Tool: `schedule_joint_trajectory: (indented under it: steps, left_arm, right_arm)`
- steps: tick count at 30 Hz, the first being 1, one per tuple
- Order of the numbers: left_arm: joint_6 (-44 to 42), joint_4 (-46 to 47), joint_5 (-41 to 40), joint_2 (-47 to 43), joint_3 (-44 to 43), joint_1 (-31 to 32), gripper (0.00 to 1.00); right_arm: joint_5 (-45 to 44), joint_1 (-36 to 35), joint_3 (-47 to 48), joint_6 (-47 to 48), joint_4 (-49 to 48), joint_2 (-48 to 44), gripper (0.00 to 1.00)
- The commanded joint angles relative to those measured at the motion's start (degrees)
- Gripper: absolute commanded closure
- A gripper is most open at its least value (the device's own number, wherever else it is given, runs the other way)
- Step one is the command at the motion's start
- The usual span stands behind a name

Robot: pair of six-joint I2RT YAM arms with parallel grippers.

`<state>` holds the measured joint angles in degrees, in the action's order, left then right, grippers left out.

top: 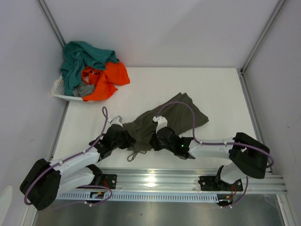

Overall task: Fold and stack the shorts
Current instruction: Fold the shorts

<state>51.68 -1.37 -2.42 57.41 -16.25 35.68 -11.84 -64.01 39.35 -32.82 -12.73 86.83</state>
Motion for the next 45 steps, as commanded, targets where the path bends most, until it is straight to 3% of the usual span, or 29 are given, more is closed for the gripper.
schedule_joint_trajectory:
  steps: [1,7,12,16,24,34,38,40,45]
  left_arm:
    - [-6.1,-6.4,-1.7,0.5,-5.5,-0.9,1.00]
    - [-9.5,-10.6,-0.3,1.8,-10.9,-1.8,1.00]
    - [-11.3,-15.1,-2.1,4.3,-14.2,-1.8,1.00]
    - [-11.3,-13.0,-1.0,5.8,-12.7,-1.9,1.00]
    - [-12.2,-9.3,0.7,9.1,-11.4,-4.2,1.00]
    - [-16.0,-8.1,3.7,16.0,-15.2,-10.0,0.99]
    - [-15.7,-6.2,7.0,16.4,-13.7,-10.9,0.89]
    - [-15.6,-5.1,7.9,15.2,-12.8,-11.3,0.74]
    - [-15.6,-8.0,7.3,10.7,-12.8,-12.4,0.51]
  right_arm:
    - [-4.9,-0.6,3.7,4.4,5.9,-4.0,0.88]
    - [-5.5,-0.2,5.2,9.3,5.6,-3.9,0.72]
    - [-2.0,4.2,4.7,9.8,5.2,-3.6,0.68]
    - [1.9,4.9,5.8,10.4,2.5,-1.0,0.67]
    - [7.7,6.1,17.1,11.1,-0.1,12.0,0.69]
    - [9.7,7.0,22.3,9.5,-2.8,22.3,0.70]
    - [10.5,7.1,23.0,9.2,-3.8,24.7,0.71]
    - [10.4,7.1,23.7,9.0,-3.6,25.7,0.71]
    - [13.2,7.8,25.6,7.9,-4.0,29.4,0.72]
